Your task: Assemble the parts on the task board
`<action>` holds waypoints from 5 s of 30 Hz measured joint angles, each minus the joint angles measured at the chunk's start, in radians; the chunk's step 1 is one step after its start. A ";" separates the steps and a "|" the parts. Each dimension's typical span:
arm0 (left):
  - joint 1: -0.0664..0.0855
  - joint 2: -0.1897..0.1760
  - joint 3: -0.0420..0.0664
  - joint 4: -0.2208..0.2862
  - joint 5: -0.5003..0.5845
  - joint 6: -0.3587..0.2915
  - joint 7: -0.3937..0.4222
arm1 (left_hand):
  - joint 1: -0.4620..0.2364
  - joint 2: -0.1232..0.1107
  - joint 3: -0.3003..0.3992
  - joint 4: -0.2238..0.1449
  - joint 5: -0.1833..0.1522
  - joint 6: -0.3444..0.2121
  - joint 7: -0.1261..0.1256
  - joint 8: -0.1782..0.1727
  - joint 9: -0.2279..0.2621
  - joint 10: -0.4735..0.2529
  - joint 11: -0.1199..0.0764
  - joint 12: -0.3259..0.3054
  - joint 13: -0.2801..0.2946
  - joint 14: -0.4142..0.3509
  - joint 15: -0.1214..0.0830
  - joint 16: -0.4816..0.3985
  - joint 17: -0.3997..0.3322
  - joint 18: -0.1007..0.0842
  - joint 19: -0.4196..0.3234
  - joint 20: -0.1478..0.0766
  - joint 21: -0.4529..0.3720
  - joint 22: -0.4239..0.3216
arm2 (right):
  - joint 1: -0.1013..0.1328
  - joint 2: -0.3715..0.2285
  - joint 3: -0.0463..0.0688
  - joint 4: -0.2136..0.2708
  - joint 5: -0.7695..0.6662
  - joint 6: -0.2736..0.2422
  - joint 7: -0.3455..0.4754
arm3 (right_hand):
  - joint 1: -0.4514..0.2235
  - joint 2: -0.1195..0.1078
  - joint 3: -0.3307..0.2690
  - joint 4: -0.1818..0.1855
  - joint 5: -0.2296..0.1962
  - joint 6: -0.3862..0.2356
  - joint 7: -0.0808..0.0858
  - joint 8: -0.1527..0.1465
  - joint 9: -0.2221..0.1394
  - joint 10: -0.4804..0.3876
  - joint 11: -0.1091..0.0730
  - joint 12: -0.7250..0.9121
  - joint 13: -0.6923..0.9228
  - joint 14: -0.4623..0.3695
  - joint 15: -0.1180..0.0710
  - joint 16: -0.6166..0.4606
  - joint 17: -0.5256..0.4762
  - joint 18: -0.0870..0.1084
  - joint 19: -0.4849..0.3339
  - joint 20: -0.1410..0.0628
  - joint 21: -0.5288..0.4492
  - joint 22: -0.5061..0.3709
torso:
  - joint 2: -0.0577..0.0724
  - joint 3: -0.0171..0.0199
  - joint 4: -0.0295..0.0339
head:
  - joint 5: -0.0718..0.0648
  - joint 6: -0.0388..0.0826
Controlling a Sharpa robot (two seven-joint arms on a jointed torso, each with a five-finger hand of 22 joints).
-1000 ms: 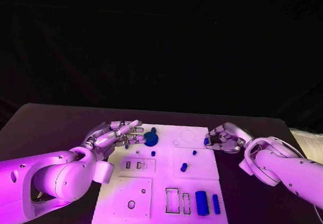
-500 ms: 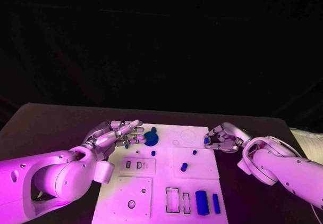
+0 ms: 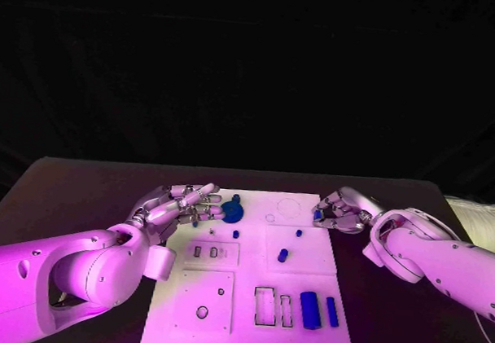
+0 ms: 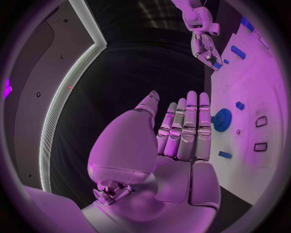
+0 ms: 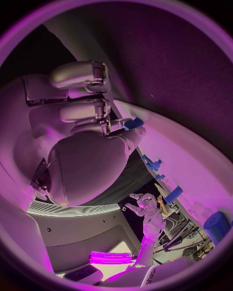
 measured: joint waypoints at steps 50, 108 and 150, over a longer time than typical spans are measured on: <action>0.000 -0.007 0.000 -0.101 0.000 0.008 0.006 | 0.004 0.004 -0.003 -0.003 0.000 0.000 0.000 -0.004 0.000 0.000 0.000 0.000 0.000 0.000 0.000 -0.005 0.002 0.000 -0.004 0.004 -0.005 -0.001 | -0.023 0.180 -0.031 0.302 -0.213 -0.100 -0.296 | -0.024 0.044 0.030 -0.027 -0.030 0.035 -0.011 0.008 -0.001 -0.003 -0.028 0.009 0.000 -0.002 -0.023 0.000 -0.001 0.000 0.000 -0.025 0.000 0.000 | -0.034 -0.0290 0.0198 | 0.033 -0.053; 0.001 -0.015 0.000 -0.110 0.020 0.007 0.020 | 0.004 0.004 0.000 -0.006 0.000 0.000 0.000 -0.004 0.000 0.000 0.000 0.000 0.000 0.000 0.000 -0.005 0.002 0.000 -0.004 0.004 -0.005 -0.002 | -0.066 0.270 -0.040 0.255 -0.357 0.002 -0.378 | -0.091 0.000 0.026 -0.023 -0.044 -0.045 0.020 -0.027 -0.007 -0.001 0.003 -0.067 0.000 0.000 -0.003 0.000 0.000 0.000 0.002 -0.015 -0.004 0.000 | -0.034 -0.0278 0.0188 | 0.051 -0.081; 0.007 -0.008 0.000 -0.126 -0.216 0.032 -0.201 | -0.071 -0.036 0.000 0.027 0.000 0.136 -0.140 0.066 0.038 0.348 -0.156 0.425 0.389 0.308 -0.170 1.415 1.146 -0.071 0.490 -0.175 0.894 0.832 | 0.032 -0.053 -0.020 0.494 -0.019 -0.175 0.005 | -0.135 -0.044 -0.084 0.048 -0.048 -0.107 0.029 -0.027 -0.006 -0.002 0.017 -0.116 0.000 -0.004 0.008 0.000 0.000 0.000 0.002 0.006 -0.008 0.000 | -0.044 -0.0268 0.0143 | 0.060 -0.079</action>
